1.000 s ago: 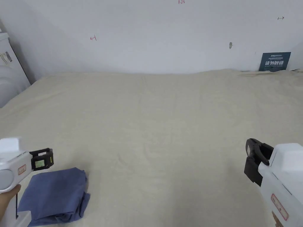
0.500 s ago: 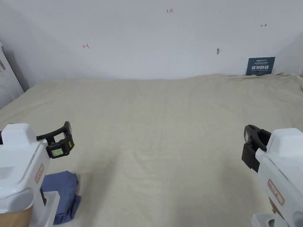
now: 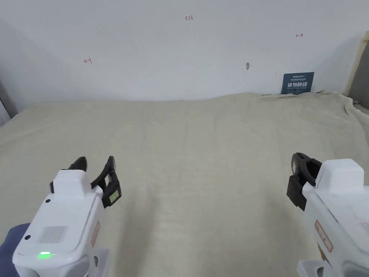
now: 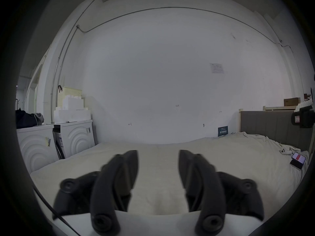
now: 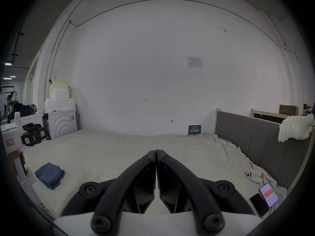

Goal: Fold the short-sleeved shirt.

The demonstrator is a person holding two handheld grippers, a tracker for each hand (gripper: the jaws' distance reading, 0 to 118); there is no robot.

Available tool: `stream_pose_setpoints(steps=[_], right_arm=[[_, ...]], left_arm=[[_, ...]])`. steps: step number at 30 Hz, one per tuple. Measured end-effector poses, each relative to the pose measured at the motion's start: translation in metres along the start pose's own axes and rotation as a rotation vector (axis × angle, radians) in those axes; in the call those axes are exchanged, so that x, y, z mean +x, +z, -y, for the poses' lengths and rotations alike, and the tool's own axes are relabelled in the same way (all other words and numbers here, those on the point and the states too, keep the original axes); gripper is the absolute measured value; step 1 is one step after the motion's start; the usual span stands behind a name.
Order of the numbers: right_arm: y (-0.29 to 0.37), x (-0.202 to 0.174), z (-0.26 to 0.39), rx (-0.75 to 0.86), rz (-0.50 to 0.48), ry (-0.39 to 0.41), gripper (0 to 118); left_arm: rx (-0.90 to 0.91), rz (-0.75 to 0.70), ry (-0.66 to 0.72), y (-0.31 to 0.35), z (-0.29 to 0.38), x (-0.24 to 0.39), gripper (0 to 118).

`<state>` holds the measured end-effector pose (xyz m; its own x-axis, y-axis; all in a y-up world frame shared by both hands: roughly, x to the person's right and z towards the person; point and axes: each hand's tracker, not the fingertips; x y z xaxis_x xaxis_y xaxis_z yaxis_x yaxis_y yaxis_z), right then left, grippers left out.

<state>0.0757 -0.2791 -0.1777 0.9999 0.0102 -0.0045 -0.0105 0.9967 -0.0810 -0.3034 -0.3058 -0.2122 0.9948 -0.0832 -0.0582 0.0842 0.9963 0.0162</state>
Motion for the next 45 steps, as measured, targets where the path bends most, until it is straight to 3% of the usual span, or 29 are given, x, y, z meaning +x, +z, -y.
stream_pose_setpoints(steps=[2,3,5,15,45], right_arm=[[0.001,0.002,0.001,0.002,0.008,0.003,1],[0.002,0.003,0.001,0.004,0.015,0.006,1],[0.002,0.006,0.003,0.006,0.030,0.010,1],[0.006,0.016,0.010,0.013,0.067,0.019,1],[0.007,0.010,0.010,0.011,0.065,0.024,1]], left_arm=[[0.009,0.012,-0.005,0.002,0.001,0.012,19],[0.011,0.036,-0.008,0.004,0.002,0.017,4],[0.009,0.065,-0.025,0.005,0.003,0.027,2],[0.003,0.056,-0.028,0.008,0.001,0.056,0],[0.009,0.076,-0.022,0.008,0.004,0.060,0]])
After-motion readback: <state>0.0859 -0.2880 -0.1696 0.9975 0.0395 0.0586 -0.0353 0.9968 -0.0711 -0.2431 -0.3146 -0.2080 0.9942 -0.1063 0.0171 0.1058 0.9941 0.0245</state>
